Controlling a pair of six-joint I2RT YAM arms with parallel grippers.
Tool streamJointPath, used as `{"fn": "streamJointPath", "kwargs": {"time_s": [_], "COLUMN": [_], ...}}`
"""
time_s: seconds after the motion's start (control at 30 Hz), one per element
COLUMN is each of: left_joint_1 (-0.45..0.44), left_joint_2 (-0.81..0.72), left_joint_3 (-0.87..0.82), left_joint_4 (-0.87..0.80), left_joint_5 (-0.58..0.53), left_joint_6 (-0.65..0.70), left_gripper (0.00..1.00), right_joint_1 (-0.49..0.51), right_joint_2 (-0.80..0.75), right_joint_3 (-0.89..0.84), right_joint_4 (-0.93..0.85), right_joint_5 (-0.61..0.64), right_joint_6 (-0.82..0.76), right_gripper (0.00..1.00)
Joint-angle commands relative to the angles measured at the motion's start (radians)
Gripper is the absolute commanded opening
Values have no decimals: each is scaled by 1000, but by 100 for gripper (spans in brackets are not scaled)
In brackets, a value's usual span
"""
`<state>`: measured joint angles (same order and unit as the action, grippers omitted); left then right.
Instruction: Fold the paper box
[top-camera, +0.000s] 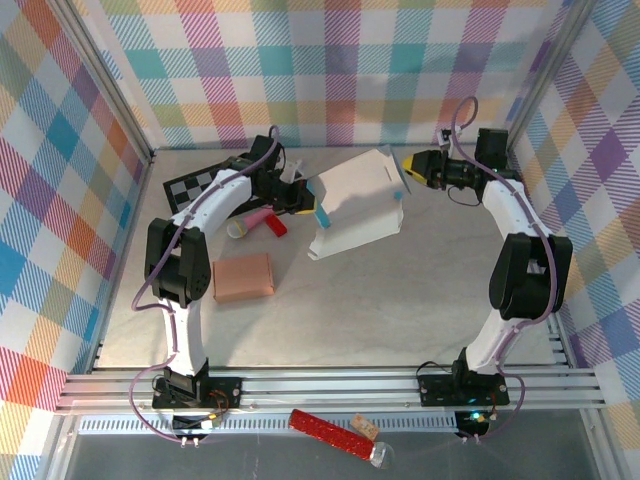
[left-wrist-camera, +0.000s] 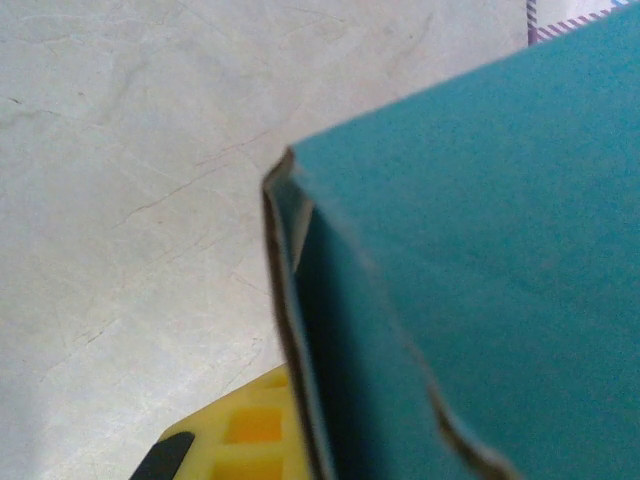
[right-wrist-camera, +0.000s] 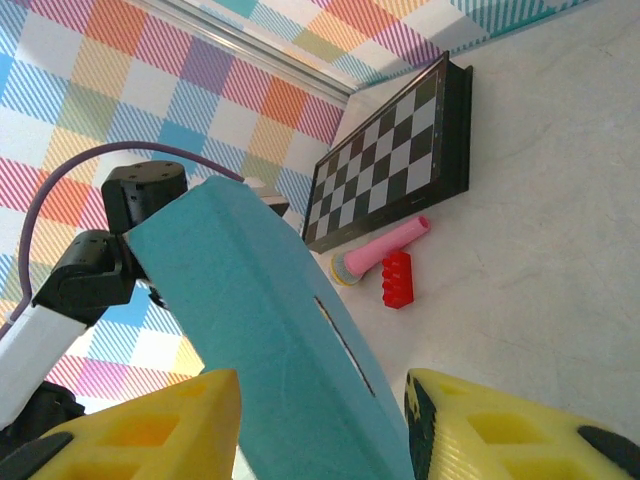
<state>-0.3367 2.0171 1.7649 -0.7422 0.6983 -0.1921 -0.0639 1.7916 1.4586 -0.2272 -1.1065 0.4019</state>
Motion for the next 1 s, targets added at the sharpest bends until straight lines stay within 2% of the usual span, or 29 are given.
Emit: {"fn": "streamJointPath", "kwargs": {"time_s": [0.0,0.23,0.5,0.67,0.97], "left_joint_1": [13,13,13,13,11], "left_joint_2": [14,12,2,-14,-41], "left_joint_3": [29,36,30,17,-13], "left_joint_4": [-39,-51,-48,-44,-37], "left_joint_5": [38,29,21,16,15], "left_joint_6": [22,23,22,23,25], "left_gripper": [0,0,0,0,0], "right_joint_1": [25,41,69,88,147], "right_joint_2": [14,17,-11,-30,-72], "right_joint_3": [43,49,55,66,82], "right_joint_4": [-32,-44,-145,-205,-295], "right_joint_5": [-48,-50,23,95,303], "right_joint_6": [-60,-62,-145,-196,-299], "right_gripper": [46,35,33,33,31]}}
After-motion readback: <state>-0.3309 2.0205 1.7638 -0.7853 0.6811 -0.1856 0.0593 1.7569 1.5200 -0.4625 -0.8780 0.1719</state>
